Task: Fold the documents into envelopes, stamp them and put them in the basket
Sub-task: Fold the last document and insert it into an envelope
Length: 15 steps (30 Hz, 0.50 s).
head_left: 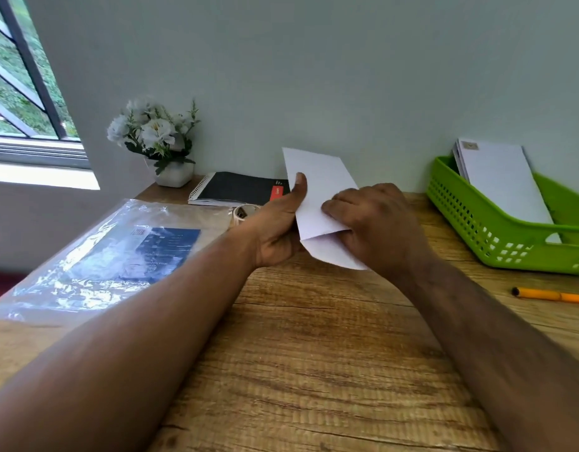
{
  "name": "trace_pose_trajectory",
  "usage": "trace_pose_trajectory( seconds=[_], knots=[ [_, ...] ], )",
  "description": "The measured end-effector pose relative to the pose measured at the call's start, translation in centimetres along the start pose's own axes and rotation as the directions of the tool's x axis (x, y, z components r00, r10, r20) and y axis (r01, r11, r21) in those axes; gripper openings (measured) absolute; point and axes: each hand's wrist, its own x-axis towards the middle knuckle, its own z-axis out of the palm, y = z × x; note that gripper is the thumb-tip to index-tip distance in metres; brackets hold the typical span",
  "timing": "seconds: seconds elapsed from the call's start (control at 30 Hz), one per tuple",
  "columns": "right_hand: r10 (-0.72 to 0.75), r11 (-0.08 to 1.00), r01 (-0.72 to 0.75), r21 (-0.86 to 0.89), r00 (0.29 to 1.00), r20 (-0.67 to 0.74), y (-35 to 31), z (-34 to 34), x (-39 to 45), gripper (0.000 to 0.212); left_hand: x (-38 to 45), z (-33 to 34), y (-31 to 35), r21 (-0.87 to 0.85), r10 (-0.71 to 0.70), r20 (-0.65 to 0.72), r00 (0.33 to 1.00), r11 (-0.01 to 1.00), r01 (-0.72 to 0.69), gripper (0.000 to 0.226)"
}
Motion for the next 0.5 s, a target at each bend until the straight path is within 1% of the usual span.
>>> trace_pose_trajectory(
  seconds=[0.03,0.07,0.1,0.13,0.17,0.2,0.23,0.27,0.3,0.33,0.4,0.47,0.5],
  knots=[
    [0.022,1.0,-0.021,-0.021,0.999,0.035,0.0,-0.1,0.1,0.012,-0.2,0.3,-0.2,0.029,0.011,-0.009,1.0,1.0,-0.011,0.05],
    [0.048,0.998,-0.045,-0.036,0.996,0.07,0.1,-0.2,0.2,0.006,-0.2,0.7,-0.4,0.119,0.046,-0.039,0.998,0.992,-0.041,0.042],
    [0.072,0.997,-0.067,-0.048,0.989,0.127,0.1,-0.3,0.2,0.008,-0.1,0.8,-0.6,0.298,0.115,-0.1,0.988,0.951,-0.081,0.036],
    [0.095,0.995,-0.086,-0.052,0.974,0.207,0.2,-0.3,0.1,0.012,-0.1,0.7,-0.7,0.538,0.227,-0.157,0.961,0.836,-0.109,0.039],
    [0.121,0.993,-0.115,-0.037,0.945,0.305,0.3,-0.2,0.0,0.022,-0.1,0.5,-0.9,0.762,0.368,-0.171,0.914,0.637,-0.114,0.053],
    [0.153,0.986,-0.167,-0.004,0.895,0.418,0.4,-0.1,-0.1,0.032,0.0,0.0,-0.9,0.911,0.478,-0.132,0.868,0.404,-0.085,0.069],
    [0.181,0.969,-0.243,0.046,0.823,0.539,0.4,-0.1,-0.2,0.044,0.1,-0.3,-0.7,0.978,0.529,-0.071,0.846,0.203,-0.045,0.075],
    [0.187,0.936,-0.333,0.114,0.745,0.641,0.5,-0.1,-0.2,0.057,0.0,-0.3,-0.5,0.998,0.53,-0.02,0.848,0.064,-0.017,0.071],
    [0.171,0.894,-0.411,0.178,0.68,0.713,0.7,-0.2,-0.3,0.067,-0.2,-0.3,-0.1,1.0,0.491,0.016,0.871,-0.013,-0.011,0.06],
    [0.143,0.858,-0.461,0.227,0.638,0.756,1.0,-0.5,-0.3,0.073,-0.3,-0.3,0.2,0.999,0.426,0.049,0.903,-0.043,-0.033,0.049],
    [0.077,0.826,-0.494,0.272,0.576,0.814,2.0,-1.0,-0.3,0.08,-0.6,-0.3,0.4,0.993,0.271,0.114,0.956,-0.067,-0.099,0.034],
    [0.029,0.824,-0.498,0.271,0.515,0.857,2.8,-1.5,-0.5,0.079,-0.9,-0.1,0.5,0.989,0.175,0.149,0.973,-0.05,-0.142,0.031],
    [0.02,0.82,-0.502,0.276,0.506,0.863,3.1,-1.5,-0.6,0.076,-1.1,0.0,0.7,0.989,0.133,0.148,0.98,-0.018,-0.147,0.033]
  ],
)
